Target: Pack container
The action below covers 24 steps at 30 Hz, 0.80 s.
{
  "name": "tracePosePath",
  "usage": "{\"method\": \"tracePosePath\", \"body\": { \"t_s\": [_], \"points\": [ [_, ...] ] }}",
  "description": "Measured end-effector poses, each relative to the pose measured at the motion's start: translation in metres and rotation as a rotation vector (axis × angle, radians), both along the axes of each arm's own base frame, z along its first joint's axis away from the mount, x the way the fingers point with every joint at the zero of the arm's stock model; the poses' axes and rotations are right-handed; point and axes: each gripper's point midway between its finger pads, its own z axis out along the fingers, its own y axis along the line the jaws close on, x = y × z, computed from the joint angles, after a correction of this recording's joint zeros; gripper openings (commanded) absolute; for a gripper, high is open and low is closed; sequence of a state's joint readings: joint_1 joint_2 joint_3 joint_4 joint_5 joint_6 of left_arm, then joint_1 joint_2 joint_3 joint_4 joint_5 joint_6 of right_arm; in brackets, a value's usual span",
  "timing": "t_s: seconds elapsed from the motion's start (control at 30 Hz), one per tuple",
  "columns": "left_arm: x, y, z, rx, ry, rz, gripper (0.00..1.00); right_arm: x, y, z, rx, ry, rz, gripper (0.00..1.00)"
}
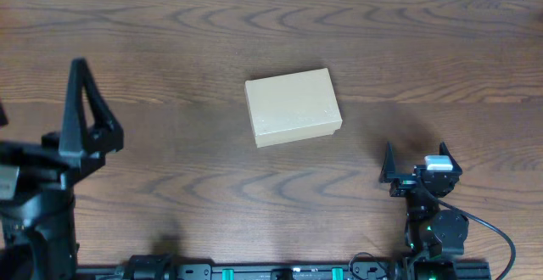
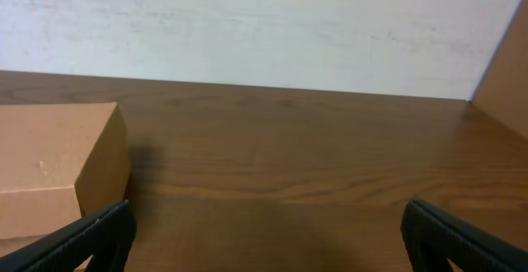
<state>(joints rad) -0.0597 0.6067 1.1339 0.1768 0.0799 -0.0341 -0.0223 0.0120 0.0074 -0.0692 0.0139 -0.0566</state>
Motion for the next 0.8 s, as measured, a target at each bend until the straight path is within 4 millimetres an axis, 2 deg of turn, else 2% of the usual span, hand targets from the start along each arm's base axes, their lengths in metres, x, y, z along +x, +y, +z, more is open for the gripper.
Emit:
{"method": "tracePosePath", "body": {
  "t_s": [0.1,0.2,0.4,0.6,0.8],
  "points": [
    [-0.004,0.007,-0.013,0.012,-0.001,0.044,0.95,0.0,0.0,0.0,0.0,0.0,0.0,0.99],
    [-0.002,0.011,-0.04,0.037,0.03,0.083,0.95,0.0,0.0,0.0,0.0,0.0,0.0,0.99],
    [0.007,0.012,-0.111,0.09,0.11,0.122,0.95,0.0,0.0,0.0,0.0,0.0,0.0,0.99],
    [0.01,0.012,-0.172,0.105,0.099,0.132,0.95,0.0,0.0,0.0,0.0,0.0,0.0,0.99],
    [0.006,0.013,-0.209,0.101,0.049,0.135,0.95,0.0,0.0,0.0,0.0,-0.001,0.0,0.99]
  ]
}}
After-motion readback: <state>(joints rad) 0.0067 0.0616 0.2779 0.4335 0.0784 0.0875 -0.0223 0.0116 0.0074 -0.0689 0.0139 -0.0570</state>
